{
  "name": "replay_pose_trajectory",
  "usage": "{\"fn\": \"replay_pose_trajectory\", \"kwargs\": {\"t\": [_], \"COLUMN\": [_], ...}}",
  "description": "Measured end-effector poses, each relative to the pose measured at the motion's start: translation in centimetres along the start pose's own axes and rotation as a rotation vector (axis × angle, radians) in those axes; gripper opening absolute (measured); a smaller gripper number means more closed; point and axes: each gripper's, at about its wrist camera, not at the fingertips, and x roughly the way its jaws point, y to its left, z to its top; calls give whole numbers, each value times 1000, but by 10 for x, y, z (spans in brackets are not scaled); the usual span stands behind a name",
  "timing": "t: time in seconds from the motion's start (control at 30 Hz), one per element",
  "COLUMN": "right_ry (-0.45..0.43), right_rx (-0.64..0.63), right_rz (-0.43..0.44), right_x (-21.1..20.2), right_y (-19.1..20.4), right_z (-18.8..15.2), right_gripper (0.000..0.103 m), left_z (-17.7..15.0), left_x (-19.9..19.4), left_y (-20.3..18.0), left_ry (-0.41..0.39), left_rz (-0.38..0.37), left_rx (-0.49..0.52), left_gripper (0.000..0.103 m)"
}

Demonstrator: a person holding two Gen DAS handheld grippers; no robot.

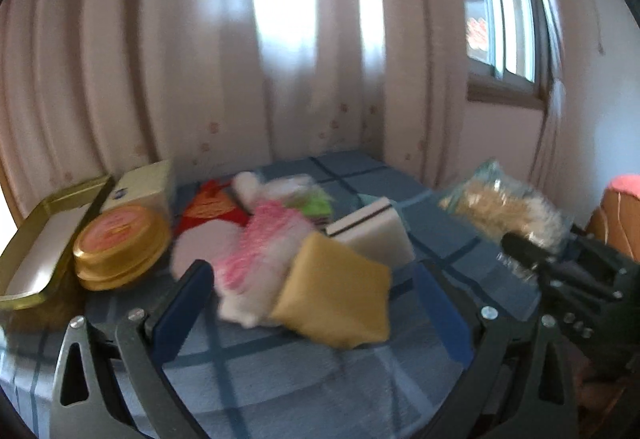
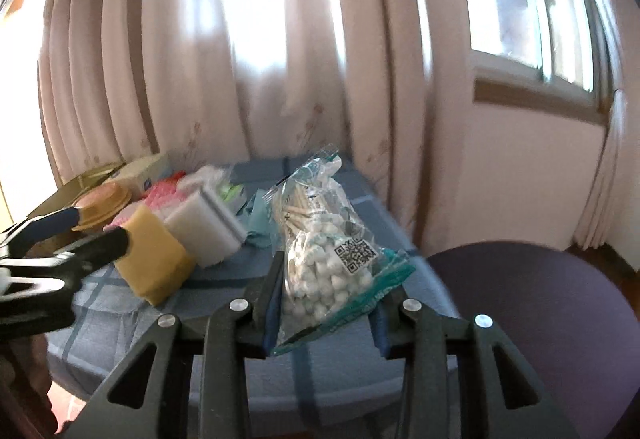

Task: Organize soft objects
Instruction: 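Grasp the cotton swab bag with the right tool while the left tool grasps the yellow sponge, then carry both items over the gold tin tray and open both tools to release them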

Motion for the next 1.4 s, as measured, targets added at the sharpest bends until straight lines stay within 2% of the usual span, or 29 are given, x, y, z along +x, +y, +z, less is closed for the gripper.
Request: {"fn": "replay_pose_trajectory", "kwargs": {"t": [0.2,0.3,0.4,0.57,0.67,0.83,1.03,1.4], "right_ry": [-35,-31,-27,-33,-44,-74,-67,-89], "right_rx": [1,8,23,29,39,69,63,-27], "right_rz": [3,8,15,11,7,9,55,213], "right_x": [-13,-10,-8,-10,-12,-18,-15,-5], "right_y": [-8,-9,-11,-9,-7,-4,19,103], "right_z": [2,2,2,2,2,6,10,23], "right_gripper": [39,39,39,39,39,39,39,39], "left_z": [-4,-10,-14,-15,-9,2,2,-10], "left_x": [35,45,46,34,13,-15,-23,-40], "left_y": [-11,-14,-16,-5,7,25,48,109], "left_ry": [141,163,143,103,30,-62,-69,-65], "left_rz": [21,38,56,11,-32,-43,28,180], "left_rx": [8,22,47,3,-38,-78,-96,-156], "left_gripper": [80,75,68,64,64,64,64,64]}}
